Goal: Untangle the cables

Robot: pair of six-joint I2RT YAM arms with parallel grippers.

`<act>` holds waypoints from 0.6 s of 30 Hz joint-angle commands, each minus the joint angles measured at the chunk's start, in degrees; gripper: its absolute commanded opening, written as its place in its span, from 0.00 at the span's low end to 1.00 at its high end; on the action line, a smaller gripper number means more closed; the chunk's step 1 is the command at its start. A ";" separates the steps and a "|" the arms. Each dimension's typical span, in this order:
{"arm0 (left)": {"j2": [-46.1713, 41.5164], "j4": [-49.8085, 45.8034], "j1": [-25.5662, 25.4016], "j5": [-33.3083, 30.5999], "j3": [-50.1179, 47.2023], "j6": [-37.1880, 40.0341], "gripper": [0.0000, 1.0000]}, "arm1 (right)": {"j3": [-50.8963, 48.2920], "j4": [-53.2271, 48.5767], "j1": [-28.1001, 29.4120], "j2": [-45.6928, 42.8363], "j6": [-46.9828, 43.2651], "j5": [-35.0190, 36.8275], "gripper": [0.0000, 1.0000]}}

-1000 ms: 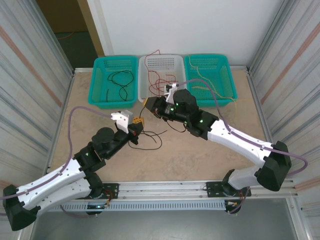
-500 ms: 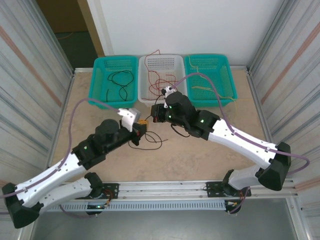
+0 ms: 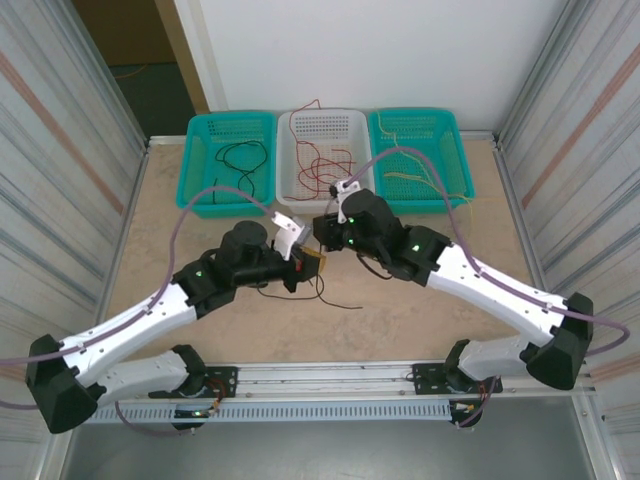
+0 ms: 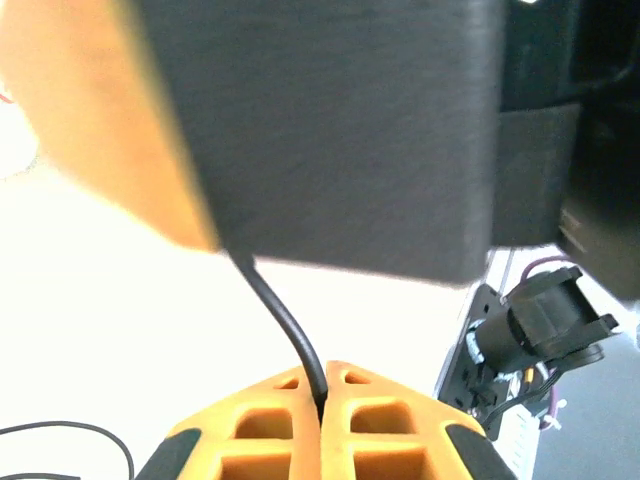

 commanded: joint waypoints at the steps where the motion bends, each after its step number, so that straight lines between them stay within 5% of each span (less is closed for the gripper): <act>1: -2.85 -1.20 4.51 0.60 2.42 -3.23 0.00 | -2.09 -2.40 -5.07 -6.45 1.02 3.18 0.40; 9: 0.57 -15.03 21.39 -3.82 13.92 -1.82 0.00 | -9.15 -6.64 -12.20 -18.34 1.94 -0.78 0.60; 11: 4.29 -16.55 25.54 -4.63 19.03 -0.96 0.00 | -11.05 -7.78 -12.06 -18.26 2.38 -3.31 0.73; 16: 16.68 -17.73 34.48 -4.75 32.80 1.38 0.00 | -14.62 -8.61 -6.45 -13.76 3.01 -3.56 0.69; 18: 22.73 -18.85 37.82 -4.79 38.69 2.28 0.08 | -14.28 -8.85 -3.12 -10.78 3.13 -1.65 0.68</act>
